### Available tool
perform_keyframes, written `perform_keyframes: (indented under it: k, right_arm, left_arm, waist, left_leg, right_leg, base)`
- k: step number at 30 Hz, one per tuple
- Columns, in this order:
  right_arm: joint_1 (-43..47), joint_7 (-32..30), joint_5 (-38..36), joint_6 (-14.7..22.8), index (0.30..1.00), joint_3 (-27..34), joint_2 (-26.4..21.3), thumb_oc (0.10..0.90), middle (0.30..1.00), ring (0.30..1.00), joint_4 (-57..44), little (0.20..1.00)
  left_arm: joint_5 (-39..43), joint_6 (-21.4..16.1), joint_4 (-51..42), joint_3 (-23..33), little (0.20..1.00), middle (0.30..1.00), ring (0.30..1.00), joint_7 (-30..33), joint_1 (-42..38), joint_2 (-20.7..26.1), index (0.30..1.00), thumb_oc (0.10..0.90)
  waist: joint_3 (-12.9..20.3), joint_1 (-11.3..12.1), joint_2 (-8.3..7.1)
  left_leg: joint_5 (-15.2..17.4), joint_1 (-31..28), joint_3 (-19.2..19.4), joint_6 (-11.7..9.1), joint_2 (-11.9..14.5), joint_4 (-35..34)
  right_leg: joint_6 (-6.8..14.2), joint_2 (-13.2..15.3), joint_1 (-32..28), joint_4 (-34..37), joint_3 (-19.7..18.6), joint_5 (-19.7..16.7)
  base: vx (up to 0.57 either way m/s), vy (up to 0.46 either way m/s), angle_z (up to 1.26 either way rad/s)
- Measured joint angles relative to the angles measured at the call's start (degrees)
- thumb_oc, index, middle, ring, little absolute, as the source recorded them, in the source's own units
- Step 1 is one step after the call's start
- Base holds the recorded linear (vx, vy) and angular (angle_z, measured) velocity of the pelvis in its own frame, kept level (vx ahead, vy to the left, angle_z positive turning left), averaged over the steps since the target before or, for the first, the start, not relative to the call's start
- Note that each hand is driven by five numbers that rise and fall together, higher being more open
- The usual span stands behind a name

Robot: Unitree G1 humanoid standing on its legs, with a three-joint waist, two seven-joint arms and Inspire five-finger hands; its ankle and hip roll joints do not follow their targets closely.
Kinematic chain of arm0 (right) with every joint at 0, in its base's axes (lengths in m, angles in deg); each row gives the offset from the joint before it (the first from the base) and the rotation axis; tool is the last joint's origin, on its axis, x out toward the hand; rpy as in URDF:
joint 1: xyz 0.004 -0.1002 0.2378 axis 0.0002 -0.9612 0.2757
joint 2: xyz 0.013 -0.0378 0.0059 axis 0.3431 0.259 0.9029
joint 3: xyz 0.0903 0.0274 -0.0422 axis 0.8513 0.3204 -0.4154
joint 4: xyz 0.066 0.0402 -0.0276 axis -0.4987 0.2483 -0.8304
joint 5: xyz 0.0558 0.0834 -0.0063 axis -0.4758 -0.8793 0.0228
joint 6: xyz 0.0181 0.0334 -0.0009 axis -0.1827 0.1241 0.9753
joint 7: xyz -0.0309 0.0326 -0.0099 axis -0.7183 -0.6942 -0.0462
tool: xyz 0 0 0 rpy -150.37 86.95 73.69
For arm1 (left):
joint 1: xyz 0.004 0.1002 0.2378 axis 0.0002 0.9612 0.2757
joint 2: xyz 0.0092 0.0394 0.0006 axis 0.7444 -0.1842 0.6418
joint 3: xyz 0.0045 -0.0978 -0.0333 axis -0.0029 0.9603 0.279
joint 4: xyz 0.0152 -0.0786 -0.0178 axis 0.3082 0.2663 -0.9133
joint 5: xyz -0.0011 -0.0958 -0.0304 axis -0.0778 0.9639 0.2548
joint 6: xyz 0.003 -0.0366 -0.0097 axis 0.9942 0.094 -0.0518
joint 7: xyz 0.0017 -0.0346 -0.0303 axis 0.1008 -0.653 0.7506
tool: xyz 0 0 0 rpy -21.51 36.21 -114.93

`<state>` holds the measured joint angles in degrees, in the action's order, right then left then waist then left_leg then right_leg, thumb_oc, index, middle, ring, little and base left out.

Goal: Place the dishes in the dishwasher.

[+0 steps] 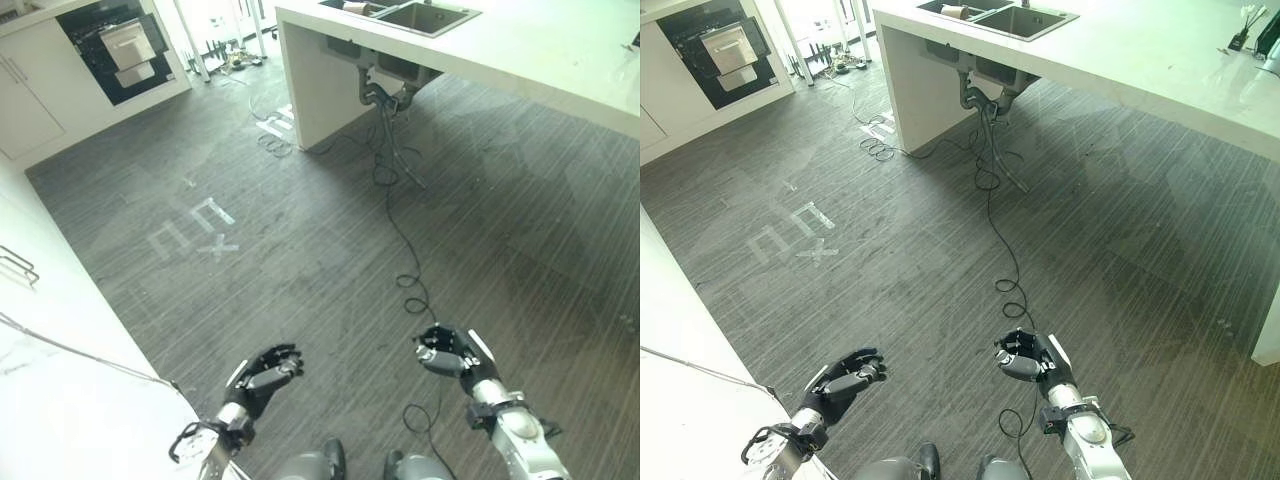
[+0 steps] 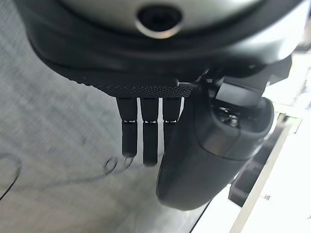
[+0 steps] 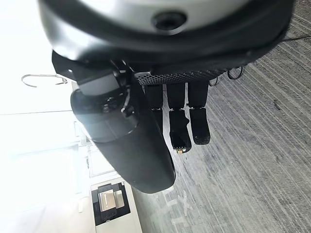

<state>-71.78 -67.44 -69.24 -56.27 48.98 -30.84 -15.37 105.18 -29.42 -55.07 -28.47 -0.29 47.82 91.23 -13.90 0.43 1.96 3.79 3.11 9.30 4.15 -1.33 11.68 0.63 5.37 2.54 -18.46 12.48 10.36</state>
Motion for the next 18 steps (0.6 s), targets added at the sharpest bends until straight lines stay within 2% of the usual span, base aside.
perform_keyframes:
  k: [1, 4, 8, 10, 13, 15, 18]
  right_arm:
    - [0.00, 0.26, 0.00, -0.33, 0.900, 0.00, -0.01, 0.800, 0.900, 0.900, 0.00, 0.900]
    - [-0.04, 0.77, 0.00, -1.69, 0.900, -0.01, -0.26, 0.800, 0.900, 0.900, 0.00, 0.900]
    - [-0.42, 0.10, -0.37, -8.34, 0.900, -0.06, -1.25, 0.800, 0.900, 0.900, -0.51, 0.900]
    - [-0.17, 0.07, -2.46, -9.78, 0.900, -0.25, -1.26, 0.800, 0.900, 0.900, -0.21, 0.900]
    - [1.45, -0.67, -6.27, -10.53, 0.900, -1.27, -1.23, 0.800, 0.900, 0.900, 4.00, 0.900]
    - [1.98, -1.10, -9.01, -10.58, 0.900, -1.48, -0.99, 0.800, 0.900, 0.900, 5.04, 0.900]
    - [1.75, -1.10, -8.97, -10.59, 0.900, -1.51, -0.43, 0.800, 0.900, 0.900, 5.04, 0.900]
  left_arm:
    - [-0.62, 0.52, -0.01, 0.00, 0.900, 0.900, 0.900, -0.38, -0.02, 0.03, 0.900, 0.800]
    - [-5.30, 0.51, 0.00, -1.47, 0.900, 0.900, 0.900, 0.31, -0.15, 1.75, 0.900, 0.800]
    - [-4.89, 0.60, 0.02, -1.81, 0.900, 0.900, 0.900, 5.12, 0.06, 2.50, 0.900, 0.800]
    - [-3.89, 0.54, 0.07, -1.91, 0.900, 0.900, 0.900, 7.13, -0.50, 2.55, 0.900, 0.800]
    - [-3.94, 0.40, 0.68, -2.52, 0.900, 0.900, 0.900, 9.27, -2.68, 2.58, 0.900, 0.800]
    - [-5.52, -1.06, 2.14, -3.23, 0.900, 0.900, 0.900, 12.26, -2.63, 2.54, 0.900, 0.800]
    - [-7.43, -1.47, 2.86, -3.16, 0.900, 0.900, 0.900, 14.13, -2.24, 2.53, 0.900, 0.800]
  waist:
    - [0.01, 0.00, -0.02]
    - [0.06, -0.10, -0.10]
    - [0.06, 0.37, -0.12]
    - [-0.02, 0.43, -0.23]
    - [-0.30, 1.31, -0.74]
    - [-1.58, 1.18, -1.25]
    - [-2.38, 1.18, -1.01]
  left_leg:
    - [0.00, -0.01, -0.06, 0.00, 0.00, 0.01]
    - [-0.01, 0.00, -0.12, -0.01, 0.01, 0.07]
    - [-0.02, 0.18, -0.16, -0.02, -0.05, 0.21]
    - [-0.11, 1.22, -0.22, 0.10, -0.03, 0.65]
    - [-0.57, 3.11, -0.44, 0.15, -0.01, 1.07]
    - [-0.58, 2.82, -0.33, 0.13, 0.02, 1.03]
    - [-0.39, 2.18, -0.01, 0.46, -0.03, 0.84]
  right_leg:
    - [0.00, 0.00, -0.04, 0.00, 0.08, 0.00]
    - [-0.01, 0.01, -0.05, -0.09, 0.16, 0.01]
    - [0.00, 0.15, 0.34, -0.28, 0.25, 0.04]
    - [-0.04, 0.19, 1.34, -0.64, 0.31, 0.00]
    - [-0.25, 0.23, 2.96, -1.19, 0.55, -0.22]
    - [-0.26, 0.19, 2.97, -1.00, 0.41, -0.31]
    - [0.09, 0.15, 1.81, -0.07, 0.18, -0.88]
  base:
    - [0.00, 0.000, 0.00]
    - [0.04, 0.028, 0.01]
    - [-0.03, 0.029, 0.02]
    - [-0.11, -0.008, 0.02]
    - [-0.05, 0.015, 0.04]
    - [0.02, 0.117, -0.03]
    - [0.09, 0.136, -0.04]
